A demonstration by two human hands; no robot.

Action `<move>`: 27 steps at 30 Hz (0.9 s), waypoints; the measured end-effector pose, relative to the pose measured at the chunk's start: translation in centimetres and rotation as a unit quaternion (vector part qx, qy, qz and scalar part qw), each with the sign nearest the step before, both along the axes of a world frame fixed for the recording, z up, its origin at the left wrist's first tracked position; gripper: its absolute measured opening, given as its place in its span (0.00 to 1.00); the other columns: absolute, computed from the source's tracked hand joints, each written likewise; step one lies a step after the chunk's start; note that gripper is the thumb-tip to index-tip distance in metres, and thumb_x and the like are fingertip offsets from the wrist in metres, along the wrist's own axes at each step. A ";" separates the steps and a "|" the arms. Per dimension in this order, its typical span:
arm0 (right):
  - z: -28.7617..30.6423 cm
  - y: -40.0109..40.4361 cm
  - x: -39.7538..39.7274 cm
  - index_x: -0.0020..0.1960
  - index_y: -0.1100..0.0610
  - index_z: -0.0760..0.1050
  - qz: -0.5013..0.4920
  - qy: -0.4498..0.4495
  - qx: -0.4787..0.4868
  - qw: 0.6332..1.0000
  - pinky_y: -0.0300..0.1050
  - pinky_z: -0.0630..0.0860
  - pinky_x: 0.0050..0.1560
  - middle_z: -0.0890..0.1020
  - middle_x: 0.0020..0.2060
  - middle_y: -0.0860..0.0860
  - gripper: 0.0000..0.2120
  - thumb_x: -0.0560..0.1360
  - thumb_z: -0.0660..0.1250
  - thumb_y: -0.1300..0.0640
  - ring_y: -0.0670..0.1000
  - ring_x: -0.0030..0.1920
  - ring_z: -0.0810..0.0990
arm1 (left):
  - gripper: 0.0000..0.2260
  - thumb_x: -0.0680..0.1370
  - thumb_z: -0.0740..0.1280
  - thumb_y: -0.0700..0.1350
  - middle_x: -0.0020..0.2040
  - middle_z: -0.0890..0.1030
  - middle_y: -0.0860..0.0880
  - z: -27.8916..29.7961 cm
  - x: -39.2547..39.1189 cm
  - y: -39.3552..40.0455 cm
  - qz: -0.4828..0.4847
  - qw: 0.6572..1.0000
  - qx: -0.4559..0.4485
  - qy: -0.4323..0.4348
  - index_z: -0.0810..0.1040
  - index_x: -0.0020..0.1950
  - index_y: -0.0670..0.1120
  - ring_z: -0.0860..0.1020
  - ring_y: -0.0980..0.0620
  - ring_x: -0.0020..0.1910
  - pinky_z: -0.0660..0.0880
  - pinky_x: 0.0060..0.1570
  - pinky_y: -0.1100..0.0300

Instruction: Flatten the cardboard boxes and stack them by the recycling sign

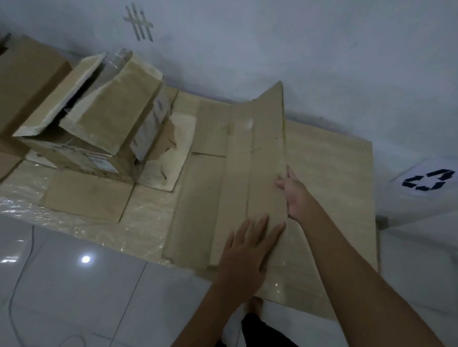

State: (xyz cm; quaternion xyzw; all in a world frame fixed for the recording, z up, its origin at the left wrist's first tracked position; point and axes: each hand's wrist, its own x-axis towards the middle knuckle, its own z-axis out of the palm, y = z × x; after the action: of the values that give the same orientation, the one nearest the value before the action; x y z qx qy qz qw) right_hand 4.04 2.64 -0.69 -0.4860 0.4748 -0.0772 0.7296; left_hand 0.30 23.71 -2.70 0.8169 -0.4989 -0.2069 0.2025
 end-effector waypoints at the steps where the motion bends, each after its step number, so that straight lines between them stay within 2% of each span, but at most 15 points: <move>1: -0.8 -0.2 -0.4 0.70 0.49 0.68 0.000 0.021 -0.015 1.000 0.45 0.76 0.41 0.79 0.48 0.53 0.27 0.80 0.50 0.73 0.52 0.41 0.77 | 0.39 0.78 0.60 0.55 0.84 0.46 0.51 -1.0 0.2 0.0 -0.025 0.999 0.011 0.036 0.35 0.79 0.68 0.49 0.42 0.82 0.54 0.78 0.43; 3: -2.0 -0.6 -0.9 0.72 0.50 0.68 0.026 0.056 -0.058 0.996 0.44 0.75 0.42 0.80 0.52 0.53 0.26 0.80 0.51 0.71 0.52 0.42 0.78 | 0.39 0.77 0.63 0.66 0.84 0.48 0.49 -2.3 0.7 -0.1 -0.043 0.990 0.013 0.131 0.42 0.80 0.67 0.49 0.47 0.82 0.52 0.79 0.49; 5: -2.8 -1.0 -1.3 0.73 0.49 0.68 0.056 0.077 -0.102 0.990 0.47 0.78 0.44 0.81 0.58 0.53 0.24 0.81 0.54 0.67 0.52 0.46 0.80 | 0.37 0.75 0.63 0.71 0.83 0.54 0.53 -2.7 1.1 -0.3 -0.022 0.978 -0.003 0.209 0.52 0.81 0.65 0.54 0.54 0.80 0.55 0.79 0.54; 7: -3.7 -1.3 -1.5 0.71 0.49 0.70 0.061 0.083 -0.134 0.986 0.53 0.81 0.51 0.81 0.59 0.53 0.23 0.79 0.57 0.67 0.54 0.51 0.82 | 0.33 0.77 0.63 0.68 0.76 0.64 0.62 -3.1 2.4 -0.5 0.027 0.968 -0.034 0.248 0.65 0.79 0.58 0.61 0.65 0.75 0.60 0.76 0.61; 8: -4.1 -1.4 -1.5 0.69 0.50 0.71 0.064 0.090 -0.150 0.983 0.55 0.81 0.53 0.82 0.58 0.54 0.23 0.78 0.58 0.67 0.55 0.52 0.83 | 0.30 0.79 0.65 0.64 0.74 0.66 0.63 -4.0 3.7 -0.6 0.052 0.971 -0.023 0.233 0.68 0.78 0.54 0.64 0.65 0.73 0.63 0.75 0.60; 10: -4.8 -1.6 -1.4 0.66 0.53 0.73 0.067 0.111 -0.183 0.975 0.53 0.81 0.51 0.83 0.55 0.54 0.23 0.74 0.63 0.68 0.55 0.50 0.83 | 0.27 0.79 0.67 0.54 0.75 0.69 0.55 -5.9 7.2 -1.1 0.083 0.987 0.040 0.129 0.68 0.78 0.52 0.68 0.50 0.74 0.67 0.72 0.51; 11: -5.3 -1.7 -1.3 0.64 0.53 0.74 0.068 0.127 -0.198 0.970 0.52 0.82 0.48 0.84 0.53 0.54 0.23 0.72 0.65 0.69 0.55 0.49 0.84 | 0.26 0.79 0.66 0.53 0.76 0.69 0.52 -6.8 9.0 -1.3 0.092 0.991 0.073 0.070 0.68 0.77 0.53 0.69 0.44 0.73 0.70 0.69 0.47; 14: -6.2 -2.8 -1.4 0.59 0.54 0.75 0.073 0.181 -0.239 0.951 0.50 0.80 0.46 0.83 0.47 0.53 0.19 0.69 0.68 0.66 0.57 0.47 0.82 | 0.20 0.79 0.65 0.54 0.74 0.67 0.49 -8.0 13.8 -2.4 0.208 0.971 0.112 -0.015 0.72 0.72 0.57 0.67 0.40 0.68 0.71 0.63 0.44; 16: -7.2 -4.1 -1.4 0.56 0.55 0.74 0.092 0.210 -0.258 0.938 0.52 0.81 0.49 0.82 0.48 0.54 0.20 0.66 0.74 0.61 0.58 0.48 0.82 | 0.20 0.80 0.64 0.56 0.75 0.63 0.46 -7.9 16.5 -3.6 0.328 0.937 0.120 -0.007 0.70 0.71 0.57 0.65 0.37 0.68 0.71 0.62 0.42; 18: -7.9 -5.2 -1.1 0.55 0.54 0.73 0.112 0.233 -0.273 0.927 0.55 0.81 0.52 0.82 0.50 0.54 0.26 0.61 0.78 0.51 0.58 0.49 0.82 | 0.25 0.77 0.67 0.60 0.75 0.61 0.45 -8.1 18.8 -5.0 0.433 0.891 0.132 0.036 0.66 0.73 0.57 0.64 0.35 0.69 0.70 0.63 0.40; 21: -9.1 -6.3 -0.5 0.54 0.52 0.73 0.078 0.211 -0.271 0.936 0.58 0.81 0.51 0.82 0.48 0.54 0.25 0.64 0.71 0.40 0.59 0.48 0.82 | 0.33 0.73 0.71 0.62 0.74 0.62 0.45 -8.6 21.0 -6.9 0.511 0.847 0.103 0.107 0.65 0.74 0.53 0.66 0.33 0.69 0.69 0.63 0.38; 24: -9.8 -6.9 -0.3 0.60 0.47 0.72 0.072 0.150 -0.264 0.950 0.54 0.81 0.50 0.82 0.50 0.54 0.16 0.74 0.67 0.45 0.57 0.48 0.82 | 0.37 0.73 0.72 0.63 0.73 0.66 0.43 -8.6 21.4 -7.7 0.526 0.838 0.105 0.104 0.63 0.76 0.49 0.67 0.33 0.70 0.69 0.63 0.39; 27: -9.7 -6.9 -0.5 0.59 0.45 0.74 0.067 0.092 -0.240 0.964 0.58 0.82 0.51 0.83 0.53 0.55 0.15 0.73 0.66 0.48 0.55 0.48 0.83 | 0.39 0.71 0.75 0.62 0.70 0.73 0.42 -9.2 21.9 -7.2 0.522 0.840 0.066 0.130 0.66 0.75 0.45 0.73 0.38 0.68 0.71 0.64 0.46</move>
State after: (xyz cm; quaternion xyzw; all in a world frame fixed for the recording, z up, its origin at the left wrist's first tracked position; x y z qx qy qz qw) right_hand 3.50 -4.26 -10.40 -0.6823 0.4737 -0.0948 0.5488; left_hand 22.16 16.51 -11.92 0.9333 0.0473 -0.2076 0.2893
